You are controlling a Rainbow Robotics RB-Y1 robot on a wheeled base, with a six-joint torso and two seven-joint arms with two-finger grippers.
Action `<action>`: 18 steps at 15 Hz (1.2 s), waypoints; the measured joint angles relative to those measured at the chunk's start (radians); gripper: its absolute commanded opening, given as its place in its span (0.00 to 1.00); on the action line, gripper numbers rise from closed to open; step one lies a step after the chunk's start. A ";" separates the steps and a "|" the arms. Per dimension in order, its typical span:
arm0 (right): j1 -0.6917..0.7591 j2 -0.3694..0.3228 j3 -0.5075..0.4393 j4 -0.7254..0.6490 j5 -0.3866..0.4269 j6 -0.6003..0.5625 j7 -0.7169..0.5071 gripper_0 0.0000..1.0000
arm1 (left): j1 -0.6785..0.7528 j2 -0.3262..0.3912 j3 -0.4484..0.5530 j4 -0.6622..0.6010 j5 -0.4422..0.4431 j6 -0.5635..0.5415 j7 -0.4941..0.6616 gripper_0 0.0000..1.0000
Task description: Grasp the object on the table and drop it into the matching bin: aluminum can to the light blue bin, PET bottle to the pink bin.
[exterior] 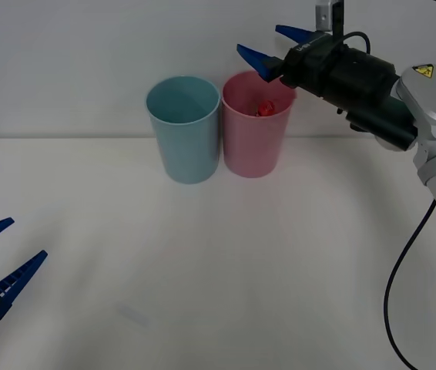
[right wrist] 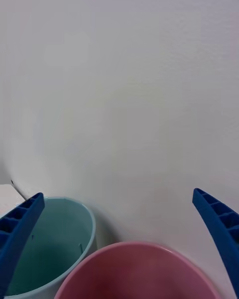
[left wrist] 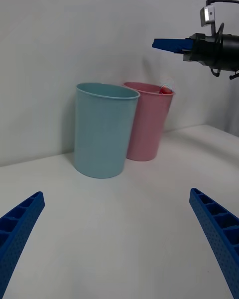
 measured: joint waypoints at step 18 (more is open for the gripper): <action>0.727 -0.228 -0.002 -0.852 -0.134 0.165 -0.157 1.00 | 0.000 0.000 0.000 0.000 0.000 0.000 0.000 1.00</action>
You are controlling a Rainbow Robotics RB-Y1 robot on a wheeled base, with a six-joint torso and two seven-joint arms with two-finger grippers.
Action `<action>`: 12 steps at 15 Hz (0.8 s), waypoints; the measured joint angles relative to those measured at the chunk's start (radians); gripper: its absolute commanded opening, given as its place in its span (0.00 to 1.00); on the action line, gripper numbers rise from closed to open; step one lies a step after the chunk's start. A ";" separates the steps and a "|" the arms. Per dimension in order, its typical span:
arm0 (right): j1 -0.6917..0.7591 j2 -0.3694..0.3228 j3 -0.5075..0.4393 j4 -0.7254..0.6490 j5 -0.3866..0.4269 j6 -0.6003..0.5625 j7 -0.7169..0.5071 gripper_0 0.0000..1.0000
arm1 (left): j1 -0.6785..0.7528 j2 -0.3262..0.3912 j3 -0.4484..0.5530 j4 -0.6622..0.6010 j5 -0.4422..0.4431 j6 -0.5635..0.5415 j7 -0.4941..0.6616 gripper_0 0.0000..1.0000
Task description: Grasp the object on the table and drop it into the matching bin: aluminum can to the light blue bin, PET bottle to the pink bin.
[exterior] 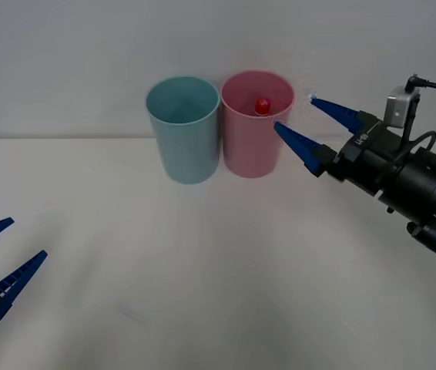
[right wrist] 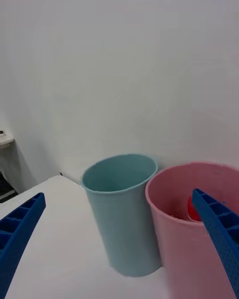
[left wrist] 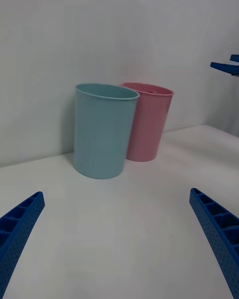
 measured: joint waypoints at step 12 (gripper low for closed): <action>0.446 0.042 -0.224 -0.106 -0.117 -0.196 0.422 1.00 | 0.000 0.000 0.000 0.000 0.000 0.000 0.000 1.00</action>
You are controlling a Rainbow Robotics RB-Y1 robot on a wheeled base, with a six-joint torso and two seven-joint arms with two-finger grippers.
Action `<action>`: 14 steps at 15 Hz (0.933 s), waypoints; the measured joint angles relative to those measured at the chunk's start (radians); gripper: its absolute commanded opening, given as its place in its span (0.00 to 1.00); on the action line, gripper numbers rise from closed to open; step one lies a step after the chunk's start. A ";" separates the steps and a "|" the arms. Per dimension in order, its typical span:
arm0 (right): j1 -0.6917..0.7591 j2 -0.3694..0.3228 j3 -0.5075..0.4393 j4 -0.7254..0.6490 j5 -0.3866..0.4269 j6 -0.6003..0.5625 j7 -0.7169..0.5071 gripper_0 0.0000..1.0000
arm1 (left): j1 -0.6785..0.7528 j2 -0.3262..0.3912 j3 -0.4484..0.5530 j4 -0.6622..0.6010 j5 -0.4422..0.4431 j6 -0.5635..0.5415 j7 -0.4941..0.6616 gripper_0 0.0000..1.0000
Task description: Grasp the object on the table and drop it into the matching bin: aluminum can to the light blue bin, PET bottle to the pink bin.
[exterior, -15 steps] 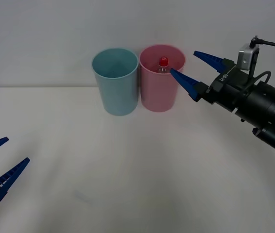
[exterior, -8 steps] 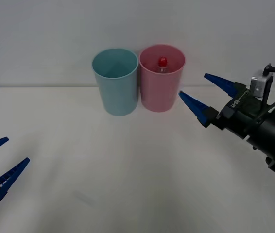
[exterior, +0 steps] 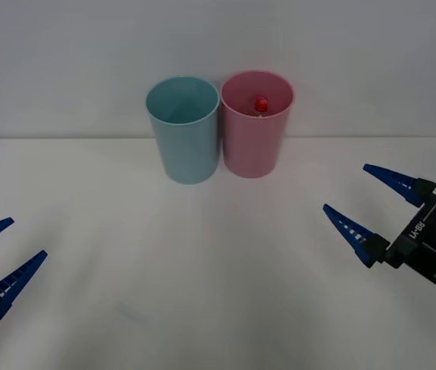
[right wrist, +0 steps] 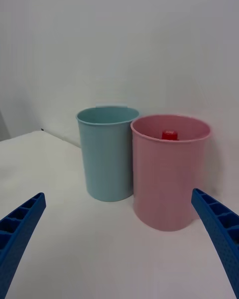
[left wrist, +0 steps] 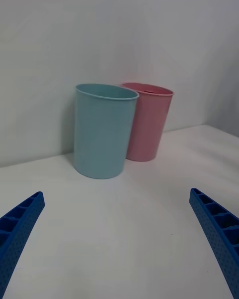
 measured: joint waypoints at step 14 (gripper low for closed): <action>0.310 0.185 -0.263 0.000 0.000 -0.283 -0.011 1.00 | 0.000 0.000 0.000 0.000 0.000 0.000 0.000 1.00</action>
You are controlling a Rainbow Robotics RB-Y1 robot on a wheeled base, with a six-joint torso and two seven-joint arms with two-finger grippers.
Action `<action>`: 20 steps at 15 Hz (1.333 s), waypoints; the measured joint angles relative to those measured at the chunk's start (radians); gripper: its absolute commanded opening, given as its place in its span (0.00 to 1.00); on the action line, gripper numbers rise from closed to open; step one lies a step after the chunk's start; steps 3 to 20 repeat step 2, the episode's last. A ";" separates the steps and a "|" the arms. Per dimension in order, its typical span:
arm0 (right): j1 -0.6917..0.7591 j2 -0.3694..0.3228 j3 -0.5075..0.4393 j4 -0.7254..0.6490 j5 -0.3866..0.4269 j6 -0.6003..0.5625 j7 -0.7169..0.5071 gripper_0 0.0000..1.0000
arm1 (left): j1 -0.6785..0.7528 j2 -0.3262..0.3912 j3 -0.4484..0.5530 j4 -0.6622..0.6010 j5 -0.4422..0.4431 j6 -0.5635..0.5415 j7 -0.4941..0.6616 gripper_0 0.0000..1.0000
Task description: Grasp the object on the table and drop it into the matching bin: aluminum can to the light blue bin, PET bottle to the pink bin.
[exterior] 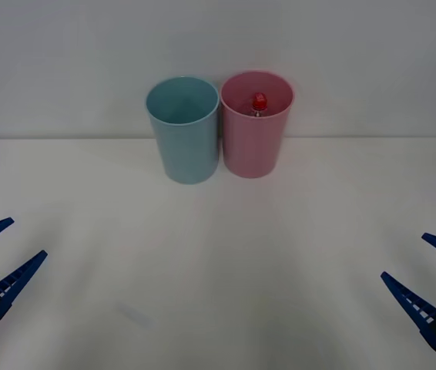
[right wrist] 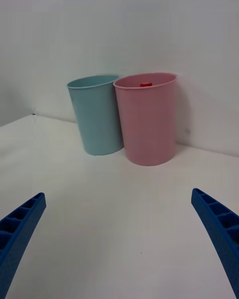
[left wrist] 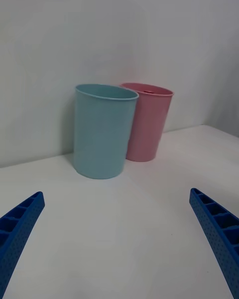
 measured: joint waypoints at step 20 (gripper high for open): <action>0.005 0.005 0.000 0.000 0.003 -0.001 0.000 1.00 | 0.000 0.000 0.000 0.000 0.000 0.000 0.000 1.00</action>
